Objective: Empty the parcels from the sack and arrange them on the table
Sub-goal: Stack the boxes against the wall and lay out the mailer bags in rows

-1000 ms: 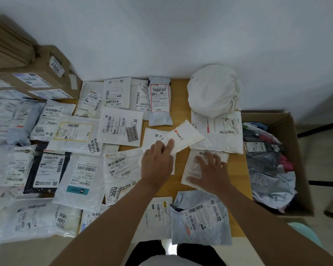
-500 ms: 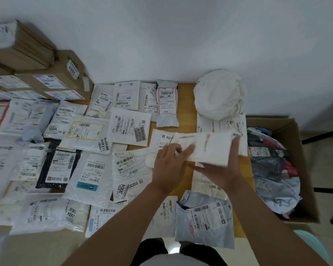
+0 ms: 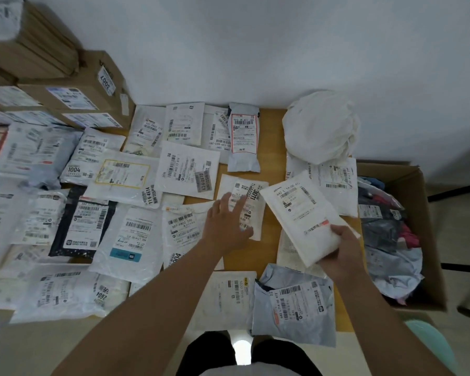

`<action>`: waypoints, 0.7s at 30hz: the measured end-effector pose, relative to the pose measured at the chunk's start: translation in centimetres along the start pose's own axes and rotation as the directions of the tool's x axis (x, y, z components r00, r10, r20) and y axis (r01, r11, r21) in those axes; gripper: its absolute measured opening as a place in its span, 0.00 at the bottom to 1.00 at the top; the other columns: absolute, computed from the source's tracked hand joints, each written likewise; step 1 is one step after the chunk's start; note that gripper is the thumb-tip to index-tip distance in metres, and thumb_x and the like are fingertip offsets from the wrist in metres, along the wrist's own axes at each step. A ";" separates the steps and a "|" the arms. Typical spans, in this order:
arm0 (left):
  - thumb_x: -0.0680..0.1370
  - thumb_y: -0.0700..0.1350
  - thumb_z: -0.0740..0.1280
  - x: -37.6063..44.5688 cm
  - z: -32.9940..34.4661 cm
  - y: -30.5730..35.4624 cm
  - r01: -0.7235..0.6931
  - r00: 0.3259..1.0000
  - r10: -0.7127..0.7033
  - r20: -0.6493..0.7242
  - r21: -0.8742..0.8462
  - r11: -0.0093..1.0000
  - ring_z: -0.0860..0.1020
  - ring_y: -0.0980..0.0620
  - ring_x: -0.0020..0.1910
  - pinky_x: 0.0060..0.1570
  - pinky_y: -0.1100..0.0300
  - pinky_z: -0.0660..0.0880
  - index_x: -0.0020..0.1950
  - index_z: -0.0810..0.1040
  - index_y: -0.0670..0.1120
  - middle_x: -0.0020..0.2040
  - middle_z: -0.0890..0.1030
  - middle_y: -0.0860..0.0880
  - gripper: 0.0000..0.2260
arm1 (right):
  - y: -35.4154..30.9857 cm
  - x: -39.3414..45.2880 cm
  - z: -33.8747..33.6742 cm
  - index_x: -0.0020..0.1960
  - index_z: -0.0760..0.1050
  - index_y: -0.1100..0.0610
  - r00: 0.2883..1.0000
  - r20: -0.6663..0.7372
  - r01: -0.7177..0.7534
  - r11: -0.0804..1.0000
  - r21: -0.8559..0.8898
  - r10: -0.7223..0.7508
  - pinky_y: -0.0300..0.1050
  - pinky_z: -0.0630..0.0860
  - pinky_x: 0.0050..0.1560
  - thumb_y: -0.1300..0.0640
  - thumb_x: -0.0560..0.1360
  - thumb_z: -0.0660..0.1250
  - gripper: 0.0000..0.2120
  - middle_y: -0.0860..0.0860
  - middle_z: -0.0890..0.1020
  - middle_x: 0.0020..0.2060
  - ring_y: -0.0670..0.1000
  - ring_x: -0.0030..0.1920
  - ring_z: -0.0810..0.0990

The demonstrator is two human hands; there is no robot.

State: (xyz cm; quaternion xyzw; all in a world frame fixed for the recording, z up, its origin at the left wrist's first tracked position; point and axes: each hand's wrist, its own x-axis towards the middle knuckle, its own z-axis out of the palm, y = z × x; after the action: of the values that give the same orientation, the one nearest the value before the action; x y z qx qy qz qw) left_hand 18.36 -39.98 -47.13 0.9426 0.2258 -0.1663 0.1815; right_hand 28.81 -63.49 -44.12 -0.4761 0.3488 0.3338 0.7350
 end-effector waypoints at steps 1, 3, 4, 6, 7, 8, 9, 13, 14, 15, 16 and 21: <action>0.73 0.63 0.66 0.6 0.1 0.2 -0.007 0.999 0.005 0.039 0.033 0.999 0.57 0.39 0.74 0.71 0.44 0.59 0.79 0.51 0.57 0.78 0.52 0.43 0.39 | 0.6 -0.2 -0.1 0.69 0.72 0.54 1.000 -0.003 0.005 1.000 0.013 -0.005 0.62 0.73 0.63 0.57 0.77 0.61 0.21 0.56 0.82 0.60 0.60 0.63 0.78; 0.73 0.64 0.67 1.2 0.5 0.9 -0.014 0.997 0.007 0.079 0.081 0.997 0.59 0.39 0.72 0.69 0.44 0.62 0.78 0.52 0.58 0.77 0.54 0.44 0.38 | 1.5 -0.4 -0.1 0.66 0.74 0.55 1.000 -0.016 0.007 1.000 0.025 -0.006 0.62 0.71 0.65 0.58 0.77 0.60 0.17 0.56 0.82 0.60 0.59 0.63 0.78; 0.73 0.65 0.67 1.4 0.8 1.2 -0.001 0.997 -0.004 0.072 0.079 0.997 0.60 0.38 0.72 0.68 0.44 0.63 0.78 0.54 0.57 0.76 0.55 0.44 0.38 | 1.8 -0.5 -0.1 0.65 0.74 0.55 1.000 -0.028 0.004 1.000 0.017 -0.004 0.62 0.72 0.64 0.58 0.77 0.60 0.17 0.57 0.82 0.60 0.59 0.63 0.78; 0.73 0.65 0.66 1.5 1.2 1.7 0.045 0.998 -0.047 0.035 0.036 0.998 0.61 0.37 0.71 0.68 0.43 0.64 0.76 0.57 0.56 0.75 0.57 0.43 0.36 | 2.1 -0.5 0.1 0.66 0.74 0.56 0.999 -0.049 -0.005 1.000 0.007 0.005 0.60 0.74 0.61 0.58 0.77 0.61 0.17 0.57 0.82 0.60 0.59 0.62 0.79; 0.73 0.66 0.66 1.6 1.3 2.0 0.071 0.997 -0.071 0.019 0.016 0.997 0.61 0.37 0.70 0.67 0.43 0.64 0.76 0.58 0.54 0.75 0.58 0.43 0.36 | 2.1 -0.4 0.3 0.67 0.73 0.56 0.999 -0.054 -0.004 1.000 0.007 0.004 0.59 0.75 0.60 0.58 0.77 0.61 0.18 0.57 0.82 0.60 0.59 0.61 0.79; 0.72 0.67 0.67 1.8 1.3 2.3 0.095 0.995 -0.095 0.011 0.001 0.996 0.62 0.37 0.69 0.67 0.43 0.65 0.75 0.59 0.53 0.74 0.59 0.42 0.37 | 2.2 -0.4 0.5 0.67 0.73 0.57 0.999 -0.054 -0.001 1.000 0.006 0.001 0.59 0.75 0.60 0.58 0.77 0.61 0.18 0.57 0.82 0.60 0.59 0.60 0.79; 0.72 0.67 0.67 2.0 1.3 2.7 0.116 0.993 -0.115 0.006 -0.007 0.993 0.63 0.37 0.68 0.66 0.43 0.66 0.74 0.60 0.51 0.73 0.61 0.42 0.37 | 2.2 -0.3 0.7 0.68 0.73 0.57 0.999 -0.047 0.001 1.000 0.009 0.000 0.59 0.75 0.60 0.58 0.78 0.61 0.19 0.57 0.82 0.60 0.58 0.59 0.80; 0.75 0.58 0.68 2.7 1.4 4.0 0.169 0.984 -0.169 -0.062 -0.007 0.986 0.68 0.40 0.62 0.60 0.49 0.71 0.70 0.62 0.45 0.65 0.67 0.41 0.30 | 1.7 -0.4 1.3 0.63 0.75 0.56 1.000 -0.009 0.014 1.000 0.021 -0.014 0.56 0.78 0.55 0.58 0.78 0.60 0.15 0.56 0.84 0.55 0.58 0.56 0.81; 0.76 0.53 0.67 2.9 1.3 4.2 0.169 0.983 -0.169 -0.071 -0.004 0.986 0.69 0.41 0.60 0.58 0.51 0.71 0.70 0.62 0.44 0.64 0.68 0.41 0.28 | 1.5 -0.4 1.4 0.63 0.75 0.56 1.000 -0.007 0.015 1.000 0.026 -0.015 0.56 0.78 0.54 0.58 0.78 0.60 0.15 0.56 0.84 0.55 0.58 0.56 0.81; 0.76 0.50 0.67 3.0 1.3 4.5 0.165 0.984 -0.165 -0.073 -0.006 0.986 0.70 0.41 0.59 0.57 0.51 0.71 0.69 0.62 0.44 0.63 0.69 0.41 0.26 | 1.2 -0.4 1.4 0.65 0.74 0.56 1.000 -0.011 0.020 0.999 0.031 -0.020 0.56 0.78 0.53 0.58 0.77 0.61 0.16 0.56 0.84 0.56 0.58 0.56 0.81; 0.76 0.48 0.66 3.0 1.2 4.8 0.153 0.986 -0.153 -0.067 -0.006 0.988 0.70 0.41 0.58 0.57 0.51 0.71 0.69 0.63 0.44 0.62 0.70 0.41 0.24 | 0.9 -0.3 1.4 0.66 0.73 0.56 1.000 -0.013 0.027 0.999 0.041 -0.027 0.56 0.79 0.53 0.58 0.77 0.61 0.18 0.56 0.83 0.57 0.58 0.57 0.81; 0.75 0.40 0.66 1.1 0.0 4.3 -0.008 0.981 0.019 -0.195 0.058 0.998 0.74 0.42 0.51 0.49 0.51 0.73 0.59 0.72 0.40 0.55 0.75 0.40 0.13 | -0.4 -0.3 1.3 0.68 0.72 0.55 0.998 0.009 0.054 0.994 0.090 -0.055 0.59 0.77 0.58 0.58 0.77 0.61 0.19 0.56 0.82 0.60 0.59 0.60 0.80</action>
State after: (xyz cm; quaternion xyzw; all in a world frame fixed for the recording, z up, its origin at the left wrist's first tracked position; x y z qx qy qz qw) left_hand 21.43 -43.12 -46.40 0.9606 0.2315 -0.0778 0.1326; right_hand 29.25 -62.42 -43.29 -0.4499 0.3465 0.3002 0.7664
